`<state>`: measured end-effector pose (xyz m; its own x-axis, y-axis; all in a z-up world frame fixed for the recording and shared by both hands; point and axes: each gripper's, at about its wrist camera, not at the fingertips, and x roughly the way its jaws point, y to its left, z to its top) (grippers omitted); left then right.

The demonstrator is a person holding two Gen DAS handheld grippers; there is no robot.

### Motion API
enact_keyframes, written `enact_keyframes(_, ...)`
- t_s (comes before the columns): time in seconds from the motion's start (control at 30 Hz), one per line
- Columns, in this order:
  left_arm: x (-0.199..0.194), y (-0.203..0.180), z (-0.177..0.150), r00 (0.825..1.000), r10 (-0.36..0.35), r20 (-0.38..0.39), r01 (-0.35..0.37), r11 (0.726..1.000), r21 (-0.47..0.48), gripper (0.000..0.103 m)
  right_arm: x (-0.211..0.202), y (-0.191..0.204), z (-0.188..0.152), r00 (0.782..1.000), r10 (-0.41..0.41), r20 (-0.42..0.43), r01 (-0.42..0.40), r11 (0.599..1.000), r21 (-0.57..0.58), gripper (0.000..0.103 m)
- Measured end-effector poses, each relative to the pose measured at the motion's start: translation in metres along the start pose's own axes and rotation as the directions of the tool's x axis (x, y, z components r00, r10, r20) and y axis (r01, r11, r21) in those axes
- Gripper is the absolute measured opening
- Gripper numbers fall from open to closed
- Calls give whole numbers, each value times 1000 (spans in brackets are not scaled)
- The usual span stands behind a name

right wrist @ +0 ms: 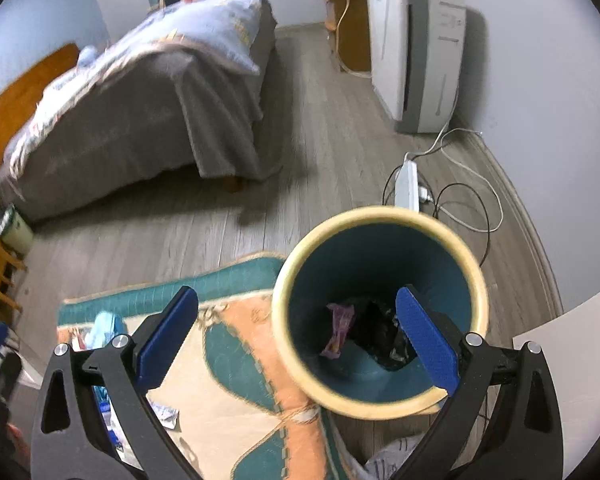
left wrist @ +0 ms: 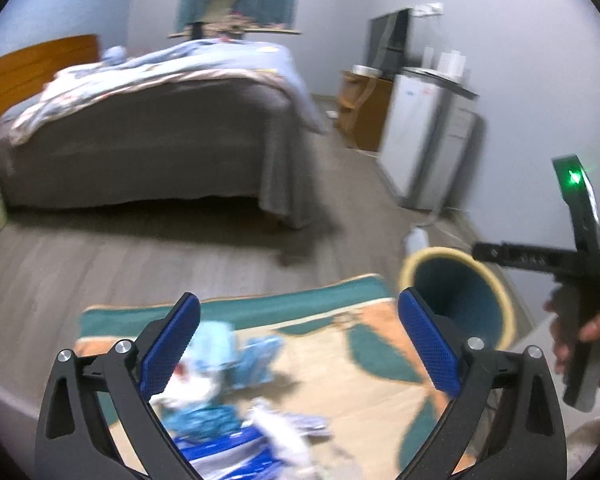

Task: Collect trash
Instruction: 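Grasp the blue face mask with the right gripper while the left grasps the blue cloth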

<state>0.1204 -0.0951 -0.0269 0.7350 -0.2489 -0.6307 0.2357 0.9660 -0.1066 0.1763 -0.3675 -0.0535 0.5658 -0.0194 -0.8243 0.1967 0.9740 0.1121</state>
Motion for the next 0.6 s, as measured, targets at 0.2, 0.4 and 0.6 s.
enact_keyframes(0.2, -5, 53, -15, 984, 177, -35, -178, 984, -30, 98, 12, 61, -16, 998, 41, -43, -45, 995, -93, 97)
enact_keyframes(0.4, -4, 98, -34, 945, 312, -96, -317, 947, -44, 98, 12, 120, -30, 995, 100, -21, -102, 973, -209, 97)
enact_keyframes(0.6, -2, 136, -54, 948, 277, -157, -295, 950, -104, 98, 21, 162, -46, 997, 73, -23, -76, 960, -271, 97)
